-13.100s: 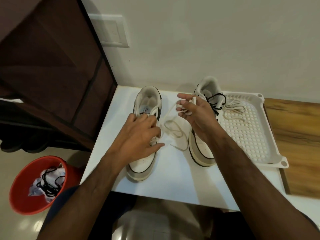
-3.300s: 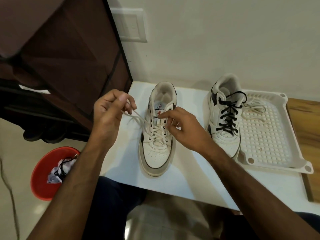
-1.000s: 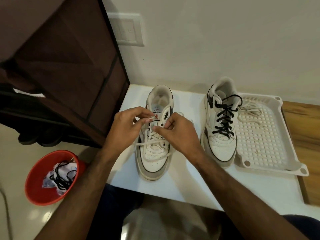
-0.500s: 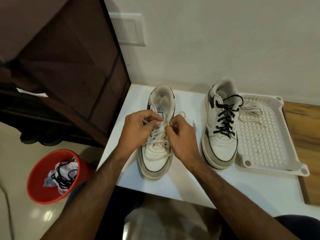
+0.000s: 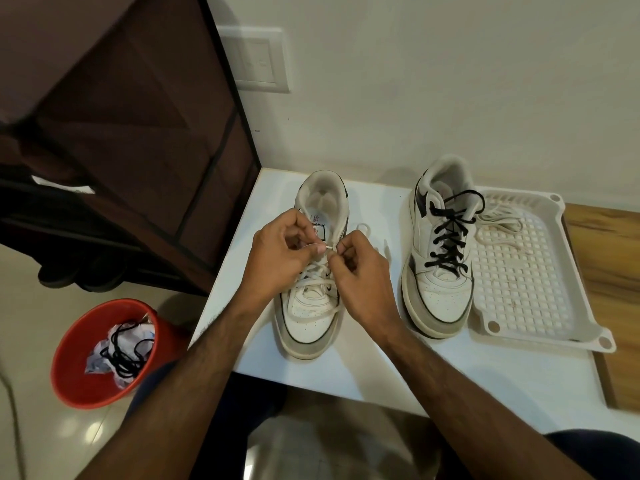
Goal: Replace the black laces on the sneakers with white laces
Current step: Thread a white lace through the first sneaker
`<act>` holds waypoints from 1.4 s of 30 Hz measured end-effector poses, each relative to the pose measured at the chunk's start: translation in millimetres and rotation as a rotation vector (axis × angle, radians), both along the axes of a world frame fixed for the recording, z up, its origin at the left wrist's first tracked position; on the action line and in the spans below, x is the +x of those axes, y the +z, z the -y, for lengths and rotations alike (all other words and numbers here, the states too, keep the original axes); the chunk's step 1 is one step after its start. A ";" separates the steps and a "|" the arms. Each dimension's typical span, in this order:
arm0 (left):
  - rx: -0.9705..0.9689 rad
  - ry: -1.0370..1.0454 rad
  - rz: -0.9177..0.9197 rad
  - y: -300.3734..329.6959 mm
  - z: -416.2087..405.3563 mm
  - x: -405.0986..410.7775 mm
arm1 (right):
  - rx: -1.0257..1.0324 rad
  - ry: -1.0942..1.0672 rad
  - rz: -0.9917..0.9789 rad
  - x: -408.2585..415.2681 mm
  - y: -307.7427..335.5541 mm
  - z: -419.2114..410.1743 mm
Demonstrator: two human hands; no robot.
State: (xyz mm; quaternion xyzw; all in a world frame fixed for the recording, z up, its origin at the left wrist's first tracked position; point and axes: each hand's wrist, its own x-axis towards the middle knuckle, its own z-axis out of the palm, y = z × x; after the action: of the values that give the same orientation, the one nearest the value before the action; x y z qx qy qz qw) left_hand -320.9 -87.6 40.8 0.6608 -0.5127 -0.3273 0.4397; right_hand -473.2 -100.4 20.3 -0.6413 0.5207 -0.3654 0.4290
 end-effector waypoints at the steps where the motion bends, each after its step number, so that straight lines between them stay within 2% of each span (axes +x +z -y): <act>1: 0.001 -0.008 0.001 0.0 0.2 0.3 | -0.003 0.000 -0.002 -0.2 0.2 0.1; 13: -0.019 -0.021 0.033 3.7 -0.6 0.2 | -0.031 -0.005 -0.027 0.0 1.7 -1.0; 30: 0.008 0.000 0.038 -0.4 -0.4 -6.9 | 0.064 -0.023 0.000 -3.5 2.8 -1.2; 35: -0.047 -0.081 0.112 1.1 -1.2 -6.9 | 0.213 0.049 0.123 -18.9 3.6 10.2; 42: -0.091 -0.215 0.362 -0.4 -3.0 4.7 | 0.100 0.045 0.086 -22.8 12.4 14.1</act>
State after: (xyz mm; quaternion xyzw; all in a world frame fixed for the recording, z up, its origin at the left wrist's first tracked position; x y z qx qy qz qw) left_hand -316.2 -84.7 40.3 0.6299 -0.6650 -0.2249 0.3323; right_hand -496.0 -114.5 32.7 -0.6144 0.5048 -0.3564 0.4906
